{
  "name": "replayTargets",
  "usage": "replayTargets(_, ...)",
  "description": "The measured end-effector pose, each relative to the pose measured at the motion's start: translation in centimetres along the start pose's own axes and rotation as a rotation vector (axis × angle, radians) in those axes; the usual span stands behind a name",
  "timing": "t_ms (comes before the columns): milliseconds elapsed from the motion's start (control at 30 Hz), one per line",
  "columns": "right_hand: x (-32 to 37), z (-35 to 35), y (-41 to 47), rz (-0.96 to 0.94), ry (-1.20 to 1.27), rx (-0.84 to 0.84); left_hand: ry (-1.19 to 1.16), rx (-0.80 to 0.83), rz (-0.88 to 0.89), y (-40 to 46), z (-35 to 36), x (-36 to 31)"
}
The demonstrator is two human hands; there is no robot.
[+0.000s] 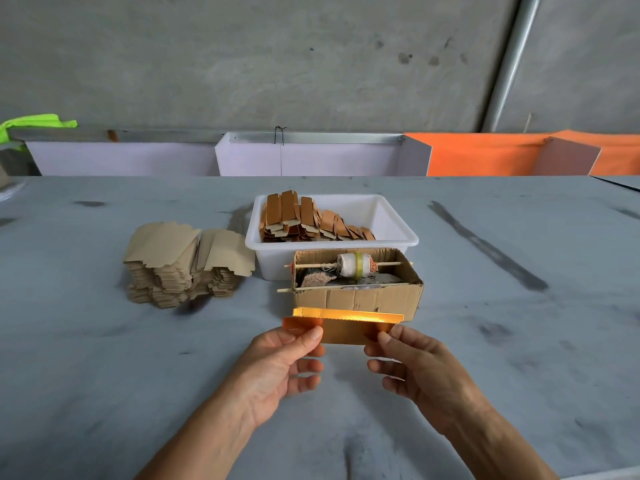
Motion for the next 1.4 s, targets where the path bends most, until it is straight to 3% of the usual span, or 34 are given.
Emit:
replayTargets(333,0.2,0.2,1.2,0.069,0.004,-0.121,-0.21,-0.077,-0.034,1.4,0.2,0.0)
replayTargets(1067,1.0,0.0,1.9,0.072,-0.033,-0.275,-0.09,-0.16,0.068,2.3,0.1,-1.0)
replayTargets(1233,0.5,-0.1,1.9,0.078,0.048,-0.27,-0.056,-0.153,0.156,2.2,0.0,-1.2)
replayTargets(1400,-0.1,0.2,2.0,0.036,0.125,-0.313,0.063,-0.194,0.375,1.5,0.0,-1.8)
Point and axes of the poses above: each hand's wrist, its own y-axis towards the middle knuckle, its own z-axis out of the palm, x = y × z, the point moved 7 cm from there along y, towards the middle knuckle, and after that the axes turned 13 degrees about -y, right-handed, at the moved point
